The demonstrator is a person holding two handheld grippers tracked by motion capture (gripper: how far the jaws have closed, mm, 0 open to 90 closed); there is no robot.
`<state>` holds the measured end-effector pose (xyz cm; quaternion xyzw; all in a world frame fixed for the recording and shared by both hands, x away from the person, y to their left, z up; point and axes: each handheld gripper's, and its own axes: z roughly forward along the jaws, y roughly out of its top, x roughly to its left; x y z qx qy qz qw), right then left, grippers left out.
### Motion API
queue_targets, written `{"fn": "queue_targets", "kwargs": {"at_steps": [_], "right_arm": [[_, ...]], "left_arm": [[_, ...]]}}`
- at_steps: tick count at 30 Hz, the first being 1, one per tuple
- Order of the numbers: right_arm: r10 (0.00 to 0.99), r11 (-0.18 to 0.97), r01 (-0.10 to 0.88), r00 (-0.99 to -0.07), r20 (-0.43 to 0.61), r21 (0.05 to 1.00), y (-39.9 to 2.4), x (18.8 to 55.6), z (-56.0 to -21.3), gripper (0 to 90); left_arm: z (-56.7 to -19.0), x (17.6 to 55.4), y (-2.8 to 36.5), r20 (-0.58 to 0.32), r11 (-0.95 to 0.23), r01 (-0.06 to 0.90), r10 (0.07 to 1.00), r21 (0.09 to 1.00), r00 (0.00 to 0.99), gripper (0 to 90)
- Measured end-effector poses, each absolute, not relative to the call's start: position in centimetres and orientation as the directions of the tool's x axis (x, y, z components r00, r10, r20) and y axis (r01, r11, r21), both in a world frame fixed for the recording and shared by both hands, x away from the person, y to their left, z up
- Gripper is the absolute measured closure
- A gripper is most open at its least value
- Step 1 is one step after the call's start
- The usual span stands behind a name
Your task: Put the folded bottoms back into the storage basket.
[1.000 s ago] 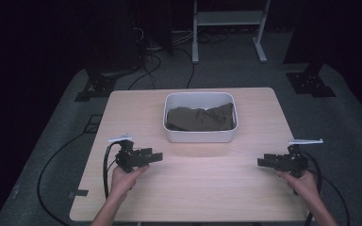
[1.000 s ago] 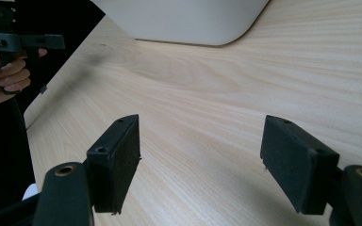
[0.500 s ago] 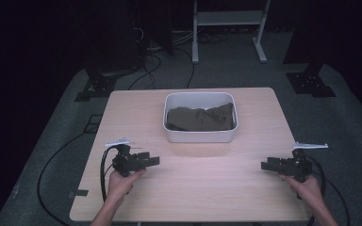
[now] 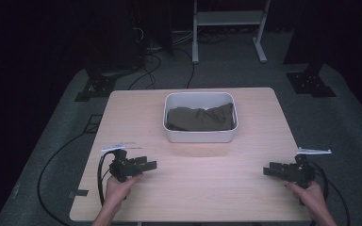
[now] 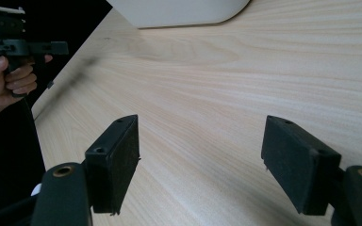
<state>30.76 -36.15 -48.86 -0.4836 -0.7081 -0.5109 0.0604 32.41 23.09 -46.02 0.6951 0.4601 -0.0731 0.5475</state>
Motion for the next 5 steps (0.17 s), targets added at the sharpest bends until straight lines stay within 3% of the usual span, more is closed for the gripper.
{"fn": "queue_targets", "kwargs": {"at_steps": [5], "right_arm": [[0.614, 0.002, 0.736, -0.535, 0.580, 0.677, -36.07, 30.34, -48.82, 27.1]], "left_arm": [[-46.52, 31.93, 23.29, -0.626, 0.069, 0.711, 0.540, 0.699, 0.563, 11.6]]}}
